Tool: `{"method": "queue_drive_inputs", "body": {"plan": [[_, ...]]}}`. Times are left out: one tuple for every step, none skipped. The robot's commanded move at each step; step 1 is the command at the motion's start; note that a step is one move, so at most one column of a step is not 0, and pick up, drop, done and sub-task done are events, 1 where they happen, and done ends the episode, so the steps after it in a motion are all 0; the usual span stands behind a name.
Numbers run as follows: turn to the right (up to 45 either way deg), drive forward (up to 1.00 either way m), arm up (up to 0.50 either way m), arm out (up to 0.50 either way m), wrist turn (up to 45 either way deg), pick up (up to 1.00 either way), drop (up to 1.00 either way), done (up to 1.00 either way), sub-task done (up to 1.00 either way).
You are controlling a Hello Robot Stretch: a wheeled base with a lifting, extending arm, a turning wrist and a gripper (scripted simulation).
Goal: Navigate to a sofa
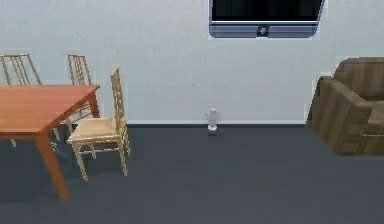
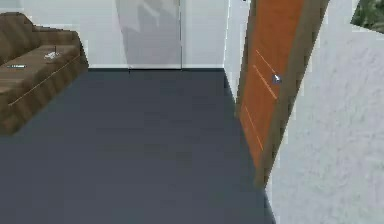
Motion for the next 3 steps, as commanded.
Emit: {"method": "queue_drive_inputs", "body": {"plan": [[45.0,0.0,0.0,0.0,0.0,0.0,0.0,0.0,0.0],[6.0,0.0,0.0,0.0,0.0,0.0,0.0,0.0,0.0],[0.0,1.0,0.0,0.0,0.0,0.0,0.0,0.0,0.0]]}}
